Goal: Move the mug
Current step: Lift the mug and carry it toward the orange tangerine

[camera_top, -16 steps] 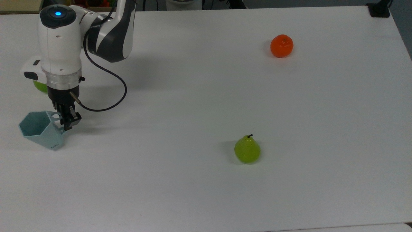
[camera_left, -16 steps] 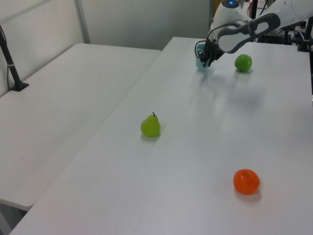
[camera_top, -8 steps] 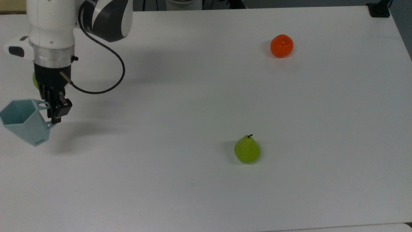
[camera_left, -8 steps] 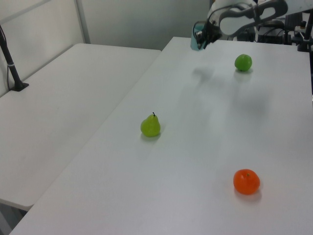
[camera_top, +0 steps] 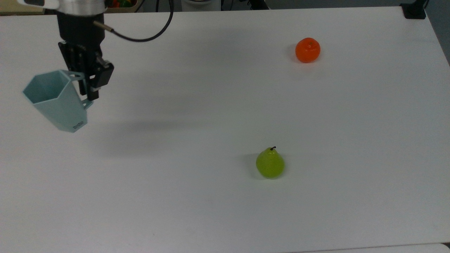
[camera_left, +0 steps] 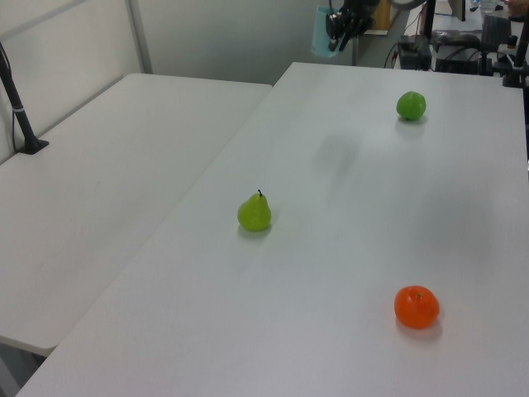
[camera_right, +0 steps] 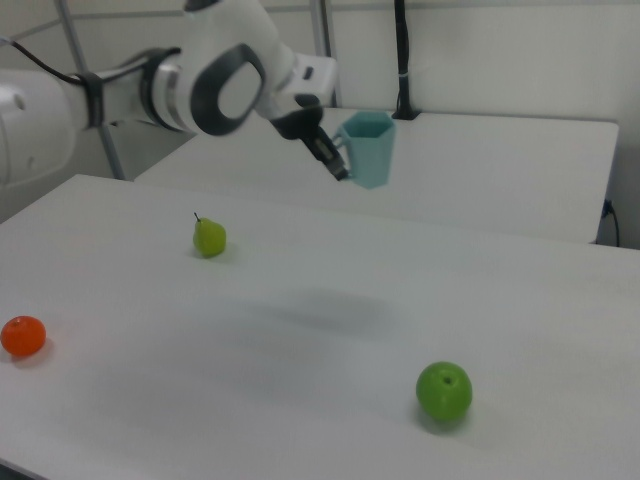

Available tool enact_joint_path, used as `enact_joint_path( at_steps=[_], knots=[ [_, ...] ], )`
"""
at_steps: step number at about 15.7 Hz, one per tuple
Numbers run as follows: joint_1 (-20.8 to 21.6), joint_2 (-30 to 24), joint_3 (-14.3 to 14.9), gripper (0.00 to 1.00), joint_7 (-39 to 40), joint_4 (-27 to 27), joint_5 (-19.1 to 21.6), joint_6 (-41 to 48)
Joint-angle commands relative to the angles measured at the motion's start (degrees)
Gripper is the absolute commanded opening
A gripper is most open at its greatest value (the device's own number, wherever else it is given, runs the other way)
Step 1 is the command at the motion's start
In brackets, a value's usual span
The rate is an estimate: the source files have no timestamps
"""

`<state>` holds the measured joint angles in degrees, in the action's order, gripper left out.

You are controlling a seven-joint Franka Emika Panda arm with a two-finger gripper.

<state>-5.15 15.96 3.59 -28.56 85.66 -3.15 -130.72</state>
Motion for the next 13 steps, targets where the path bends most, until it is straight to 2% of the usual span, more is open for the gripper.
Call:
enact_joint_path(
  at_steps=[1,4,6,8,11,13],
  knots=[
    [0.14,-6.80,-4.19,0.00,6.30,3.81,0.16,8.35],
    [0.23,-11.46,-7.62,0.00,12.10,6.79,0.25,14.69],
    [0.92,-15.41,-8.51,0.00,18.15,10.48,1.73,18.12],
    [2.33,-19.01,-8.42,0.00,25.80,14.52,3.76,21.28],
    [3.91,-23.94,-7.90,0.00,33.20,22.07,3.94,22.35],
    [7.24,-26.58,-4.23,0.00,35.93,27.61,3.94,21.65]
  ],
)
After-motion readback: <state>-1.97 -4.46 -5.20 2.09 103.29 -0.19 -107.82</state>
